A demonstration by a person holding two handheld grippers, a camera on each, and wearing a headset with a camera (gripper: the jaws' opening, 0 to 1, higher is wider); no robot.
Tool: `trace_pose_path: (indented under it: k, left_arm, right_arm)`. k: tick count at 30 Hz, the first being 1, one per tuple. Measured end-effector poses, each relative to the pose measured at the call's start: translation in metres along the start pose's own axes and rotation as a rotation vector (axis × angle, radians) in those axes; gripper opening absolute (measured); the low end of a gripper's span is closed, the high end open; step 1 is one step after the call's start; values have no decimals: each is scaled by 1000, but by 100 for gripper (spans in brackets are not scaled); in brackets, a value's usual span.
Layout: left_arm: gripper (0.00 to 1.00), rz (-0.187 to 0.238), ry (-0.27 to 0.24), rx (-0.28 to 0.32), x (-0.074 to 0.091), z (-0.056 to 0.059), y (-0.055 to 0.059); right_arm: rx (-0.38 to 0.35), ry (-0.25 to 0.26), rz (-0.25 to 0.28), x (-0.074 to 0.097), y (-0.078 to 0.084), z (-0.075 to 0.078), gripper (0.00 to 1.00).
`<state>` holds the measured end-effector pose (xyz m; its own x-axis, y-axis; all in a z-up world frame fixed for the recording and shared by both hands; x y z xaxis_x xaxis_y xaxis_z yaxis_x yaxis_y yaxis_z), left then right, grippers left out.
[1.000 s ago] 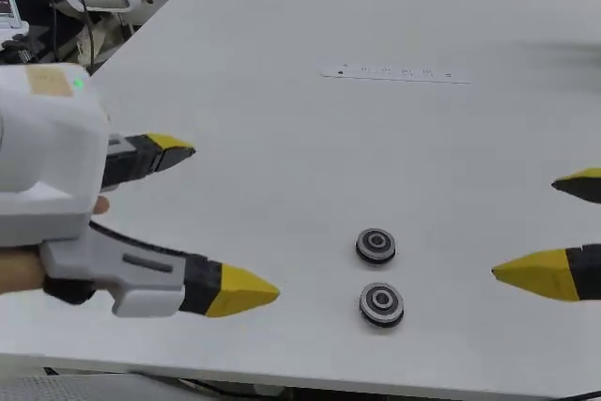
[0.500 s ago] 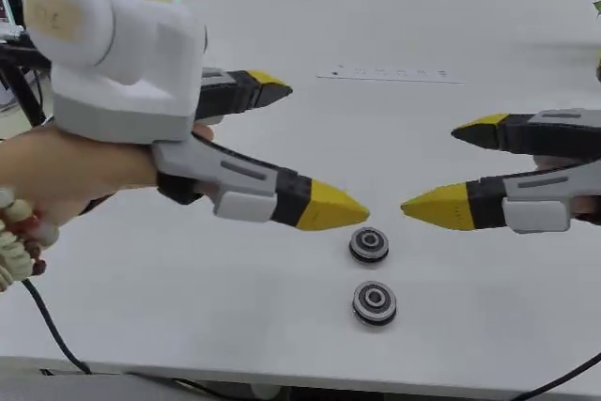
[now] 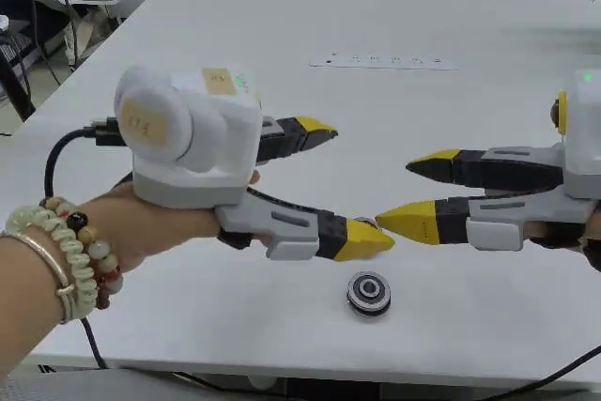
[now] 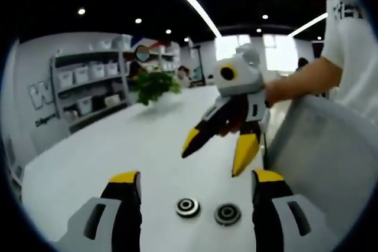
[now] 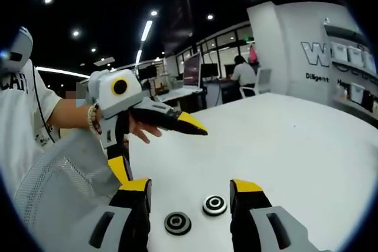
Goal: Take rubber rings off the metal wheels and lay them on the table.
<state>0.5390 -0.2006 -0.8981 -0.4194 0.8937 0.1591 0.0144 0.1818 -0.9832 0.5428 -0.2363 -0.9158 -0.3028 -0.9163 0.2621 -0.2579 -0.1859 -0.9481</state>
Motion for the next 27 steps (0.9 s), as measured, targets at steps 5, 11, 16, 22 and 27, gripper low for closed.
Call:
trace_pose_path:
  k: [5,11,16,22,27]
  left_arm:
    - [74,-40,15,-12,2,4,20]
    - [69,-68,34,0,0,10,30]
    - [63,-86,51,-1,-2,13,36]
    - [57,-79,62,21,-6,16,41]
    - [52,-99,81,27,-11,22,50]
  right_arm:
    - [-7,-17,-55,0,24,-3,45]
    - [-2,-49,-148,-2,50,-9,42]
    - [16,-86,-231,-4,70,-16,37]
    - [70,-109,-314,-7,92,-20,33]
    - [90,-91,-314,-10,93,-16,30]
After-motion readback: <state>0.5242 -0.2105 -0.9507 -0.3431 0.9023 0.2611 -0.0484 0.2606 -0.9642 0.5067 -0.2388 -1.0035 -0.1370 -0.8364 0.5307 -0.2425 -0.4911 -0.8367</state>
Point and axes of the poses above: the centre of the closed fingertips' face, and the gripper's own axes: x roughly backward along the fingers, z roughly to its right, y roughly out of its underside, the point moved 1 cm from there along x, roughly backward along the fingers, and after that the axes turned 9 degrees about z, right-handed, at the moved point
